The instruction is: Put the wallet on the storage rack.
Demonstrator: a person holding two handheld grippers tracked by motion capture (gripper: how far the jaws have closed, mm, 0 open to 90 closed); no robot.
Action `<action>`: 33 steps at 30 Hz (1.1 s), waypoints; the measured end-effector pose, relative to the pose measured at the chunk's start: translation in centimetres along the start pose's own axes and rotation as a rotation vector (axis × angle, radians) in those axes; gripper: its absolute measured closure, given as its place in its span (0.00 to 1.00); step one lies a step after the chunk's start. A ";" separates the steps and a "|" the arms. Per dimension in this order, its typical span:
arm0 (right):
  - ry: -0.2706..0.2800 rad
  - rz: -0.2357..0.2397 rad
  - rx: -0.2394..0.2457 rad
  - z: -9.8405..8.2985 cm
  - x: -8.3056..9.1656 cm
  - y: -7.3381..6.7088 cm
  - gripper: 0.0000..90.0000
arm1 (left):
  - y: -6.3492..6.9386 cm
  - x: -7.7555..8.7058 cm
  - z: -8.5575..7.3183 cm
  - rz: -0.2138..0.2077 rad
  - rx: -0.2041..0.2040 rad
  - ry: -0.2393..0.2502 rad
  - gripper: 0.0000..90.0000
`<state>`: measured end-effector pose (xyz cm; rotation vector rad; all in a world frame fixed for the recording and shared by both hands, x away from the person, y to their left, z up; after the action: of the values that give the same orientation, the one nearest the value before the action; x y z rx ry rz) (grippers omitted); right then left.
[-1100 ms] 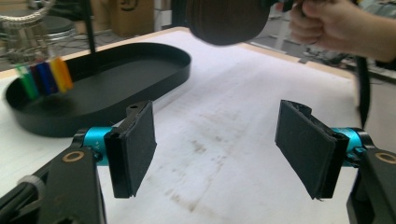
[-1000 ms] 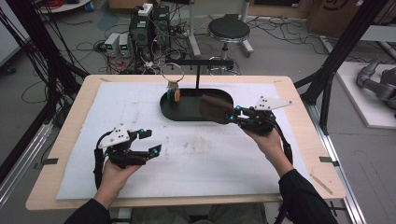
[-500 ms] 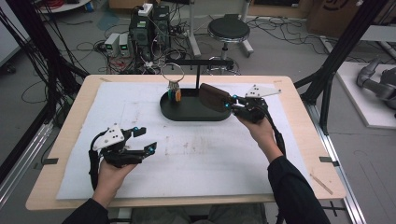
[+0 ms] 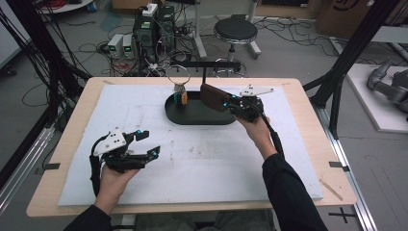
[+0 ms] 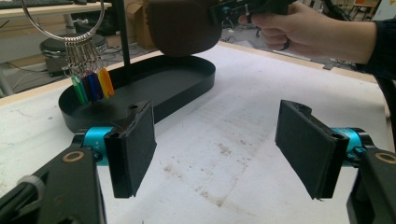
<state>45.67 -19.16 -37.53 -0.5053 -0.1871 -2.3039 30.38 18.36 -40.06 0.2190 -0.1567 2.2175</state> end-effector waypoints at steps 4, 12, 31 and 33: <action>-0.012 -0.023 -0.011 -0.3 -1.0 0.2 0.81 | 0.0 -0.1 0.0 -0.002 0.001 0.000 0.32; -0.006 -0.040 -0.041 -1.0 -3.3 0.4 0.81 | 0.2 -0.3 -0.2 -0.008 0.002 -0.010 0.32; -0.004 -0.085 -0.064 -2.8 -7.4 0.0 0.81 | 0.4 0.0 -0.2 -0.011 -0.001 -0.002 0.32; -0.004 -0.094 -0.063 -3.0 -7.6 0.1 0.81 | 0.3 0.1 -0.2 -0.011 0.002 -0.002 0.32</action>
<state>49.63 -15.12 -43.40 -0.5436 -0.1434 -2.4066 30.03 18.27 -40.28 0.2226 -0.1547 2.2070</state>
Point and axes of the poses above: each handheld gripper's, and its own axes: x roughly backward along the jaws, z roughly out of its top, y roughly to its right, the point moved 2 cm from there along -x, roughly forward along the jaws, and after that the axes turned 4 degrees about -x, right-handed, at the moved point
